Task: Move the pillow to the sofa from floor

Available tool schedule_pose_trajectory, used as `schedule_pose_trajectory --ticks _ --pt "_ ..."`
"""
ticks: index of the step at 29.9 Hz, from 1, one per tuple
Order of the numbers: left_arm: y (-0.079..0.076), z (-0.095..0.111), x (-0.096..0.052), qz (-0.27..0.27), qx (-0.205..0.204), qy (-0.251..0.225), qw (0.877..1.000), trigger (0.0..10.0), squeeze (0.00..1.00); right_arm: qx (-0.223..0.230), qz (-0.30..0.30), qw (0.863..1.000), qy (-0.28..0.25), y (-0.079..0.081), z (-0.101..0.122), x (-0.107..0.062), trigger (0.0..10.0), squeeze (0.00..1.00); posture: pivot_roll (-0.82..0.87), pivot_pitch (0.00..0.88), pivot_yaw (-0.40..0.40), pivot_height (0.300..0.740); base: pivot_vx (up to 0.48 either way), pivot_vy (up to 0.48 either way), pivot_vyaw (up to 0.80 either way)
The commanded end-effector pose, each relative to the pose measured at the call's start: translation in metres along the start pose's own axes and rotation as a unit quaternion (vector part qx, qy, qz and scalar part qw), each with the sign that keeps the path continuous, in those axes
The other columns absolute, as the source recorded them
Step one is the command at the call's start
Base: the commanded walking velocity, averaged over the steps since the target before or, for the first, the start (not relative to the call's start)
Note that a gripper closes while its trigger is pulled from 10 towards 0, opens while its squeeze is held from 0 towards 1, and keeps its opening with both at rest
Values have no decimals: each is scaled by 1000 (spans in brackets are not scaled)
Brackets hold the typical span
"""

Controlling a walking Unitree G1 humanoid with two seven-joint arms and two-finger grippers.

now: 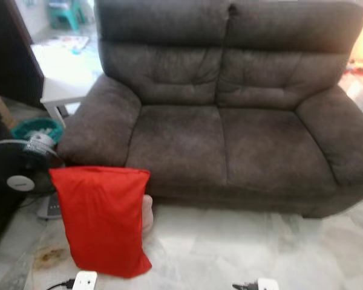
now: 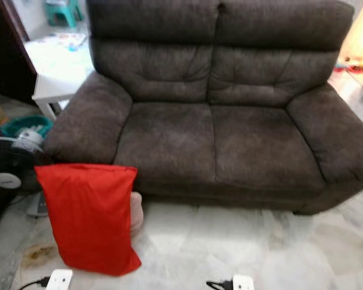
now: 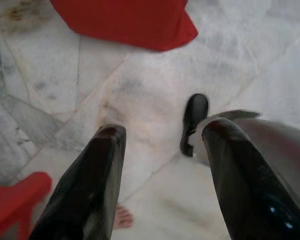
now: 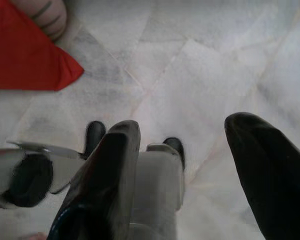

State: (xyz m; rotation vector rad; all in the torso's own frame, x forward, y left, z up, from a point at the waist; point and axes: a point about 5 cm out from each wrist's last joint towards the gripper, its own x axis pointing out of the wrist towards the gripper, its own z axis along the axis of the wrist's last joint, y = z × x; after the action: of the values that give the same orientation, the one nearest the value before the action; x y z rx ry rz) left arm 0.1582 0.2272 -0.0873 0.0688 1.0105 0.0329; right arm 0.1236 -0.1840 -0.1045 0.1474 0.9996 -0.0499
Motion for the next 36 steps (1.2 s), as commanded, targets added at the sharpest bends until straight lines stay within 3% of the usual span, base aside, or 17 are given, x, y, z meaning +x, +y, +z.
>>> schedule_pose_trajectory --ticks 1,21,36 --pt "4 -11 -2 3 6 20 1000 10000 0 3 3 1000 3 2 -1 0 10000 0 86 0 -44 740 0 0 800" --pt "4 -11 -2 5 7 21 1000 10000 0 -2 6 1000 4 2 0 0 10000 0 88 0 -47 740 0 0 800" --pt "3 -11 -2 3 7 17 1000 10000 0 15 5 1000 1 2 -1 0 10000 0 94 0 -48 740 57 0 29"
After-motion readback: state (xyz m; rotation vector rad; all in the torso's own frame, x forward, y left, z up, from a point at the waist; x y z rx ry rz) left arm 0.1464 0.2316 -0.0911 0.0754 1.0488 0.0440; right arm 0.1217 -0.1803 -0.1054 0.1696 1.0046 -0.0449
